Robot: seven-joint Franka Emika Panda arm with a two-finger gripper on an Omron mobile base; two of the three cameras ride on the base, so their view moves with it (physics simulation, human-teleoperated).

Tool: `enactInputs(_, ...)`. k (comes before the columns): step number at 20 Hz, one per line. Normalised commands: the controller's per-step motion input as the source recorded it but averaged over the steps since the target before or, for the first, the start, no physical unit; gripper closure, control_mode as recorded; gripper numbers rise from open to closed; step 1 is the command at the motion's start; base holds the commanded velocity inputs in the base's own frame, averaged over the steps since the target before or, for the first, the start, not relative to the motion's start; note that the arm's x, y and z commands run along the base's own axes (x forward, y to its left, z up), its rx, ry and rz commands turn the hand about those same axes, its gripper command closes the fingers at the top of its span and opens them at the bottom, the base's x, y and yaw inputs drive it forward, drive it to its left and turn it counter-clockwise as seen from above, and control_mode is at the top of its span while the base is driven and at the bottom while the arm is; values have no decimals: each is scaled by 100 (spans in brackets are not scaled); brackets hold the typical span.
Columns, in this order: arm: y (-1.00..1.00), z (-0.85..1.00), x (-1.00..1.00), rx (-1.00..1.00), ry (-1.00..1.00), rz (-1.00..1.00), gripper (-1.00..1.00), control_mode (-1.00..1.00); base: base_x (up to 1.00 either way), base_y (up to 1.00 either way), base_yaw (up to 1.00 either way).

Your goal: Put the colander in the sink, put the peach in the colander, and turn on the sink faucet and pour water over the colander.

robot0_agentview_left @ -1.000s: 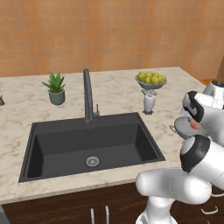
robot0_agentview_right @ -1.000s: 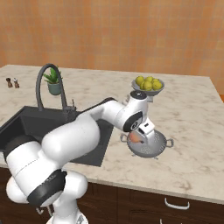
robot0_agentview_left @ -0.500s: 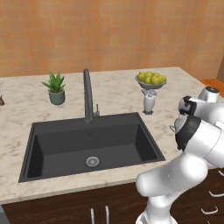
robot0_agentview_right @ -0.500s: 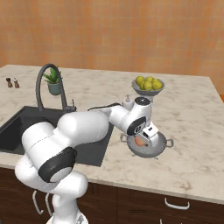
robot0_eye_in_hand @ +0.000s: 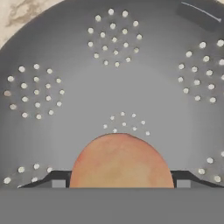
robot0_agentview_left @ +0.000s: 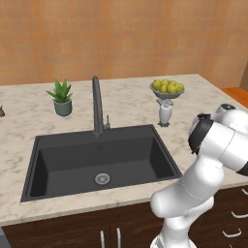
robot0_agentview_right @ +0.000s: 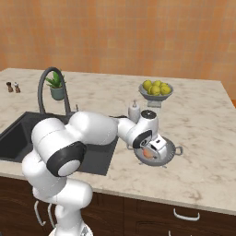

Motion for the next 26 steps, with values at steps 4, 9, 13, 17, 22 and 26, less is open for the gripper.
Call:
enactInputs(4,-10,-22,16,0,4,8,-100,-100,0,0,0)
enactInputs(9,-9,-9,15,1,3,8,-100,-100,0,0,0)
enactInputs(13,-3,32,1,12,18,0,-100,-100,0,0,0)
enactInputs(17,-10,40,0,16,21,0,-100,-100,0,0,0)
enactInputs(22,-28,57,-38,12,10,-2,-100,-100,0,0,0)
enactInputs(26,-46,30,-52,28,9,-10,-100,-100,0,0,0)
